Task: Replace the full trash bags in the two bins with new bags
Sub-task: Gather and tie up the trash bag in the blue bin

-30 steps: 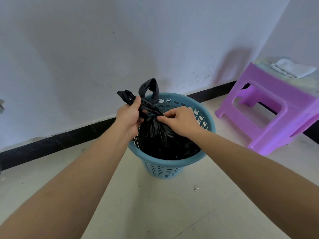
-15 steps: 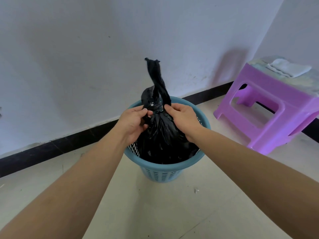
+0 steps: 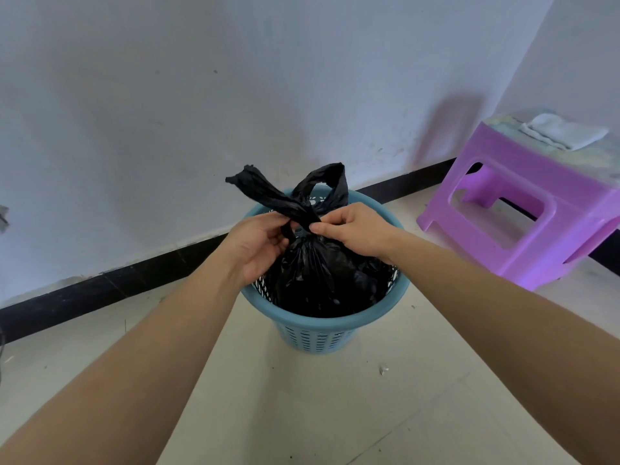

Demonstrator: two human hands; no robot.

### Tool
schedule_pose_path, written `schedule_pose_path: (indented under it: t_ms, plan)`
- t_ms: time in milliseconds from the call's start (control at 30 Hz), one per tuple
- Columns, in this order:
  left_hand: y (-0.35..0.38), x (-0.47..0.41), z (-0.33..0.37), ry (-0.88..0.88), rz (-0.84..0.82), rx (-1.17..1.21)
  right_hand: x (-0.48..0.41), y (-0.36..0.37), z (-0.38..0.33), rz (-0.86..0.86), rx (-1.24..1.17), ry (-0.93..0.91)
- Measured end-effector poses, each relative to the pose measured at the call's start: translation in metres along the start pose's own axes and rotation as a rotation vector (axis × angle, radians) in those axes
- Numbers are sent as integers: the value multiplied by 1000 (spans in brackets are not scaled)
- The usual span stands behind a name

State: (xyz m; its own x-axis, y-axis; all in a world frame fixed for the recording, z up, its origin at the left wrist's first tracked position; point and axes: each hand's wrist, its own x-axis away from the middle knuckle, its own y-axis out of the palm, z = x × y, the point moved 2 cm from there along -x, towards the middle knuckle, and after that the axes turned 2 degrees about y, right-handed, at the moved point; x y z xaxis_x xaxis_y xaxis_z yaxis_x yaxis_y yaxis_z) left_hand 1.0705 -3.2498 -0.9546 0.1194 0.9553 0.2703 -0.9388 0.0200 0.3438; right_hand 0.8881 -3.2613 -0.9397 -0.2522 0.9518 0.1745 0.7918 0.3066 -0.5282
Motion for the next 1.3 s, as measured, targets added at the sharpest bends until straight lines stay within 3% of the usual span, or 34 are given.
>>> schedule_pose_path:
  t_ms: [200, 400, 467, 567, 633, 867, 1000, 1167, 1300]
  plan:
    - [1, 8, 3, 110, -174, -92, -2, 0, -3, 38, 70, -26]
    - [1, 3, -2, 160, -23, -65, 2, 5, -7, 46, 52, -36]
    - [-2, 1, -1, 162, -47, -82, 5, 6, -9, 9, 17, 16]
    - [-5, 3, 4, 185, -127, -142, 12, 7, -12, -153, -266, 218]
    - [-9, 3, 5, 193, -159, -215, 13, 6, -14, -169, -380, 313]
    - [-10, 8, 16, 202, -176, -585, -4, 4, -11, 242, -562, 212]
    - [-1, 8, 18, 152, -153, -487, -8, 4, -15, 288, -718, 170]
    - [7, 9, 18, 70, -290, -195, -8, 9, -15, 251, -919, 235]
    - [5, 9, 16, 89, -277, -106, -3, 7, -21, 160, -1043, 233]
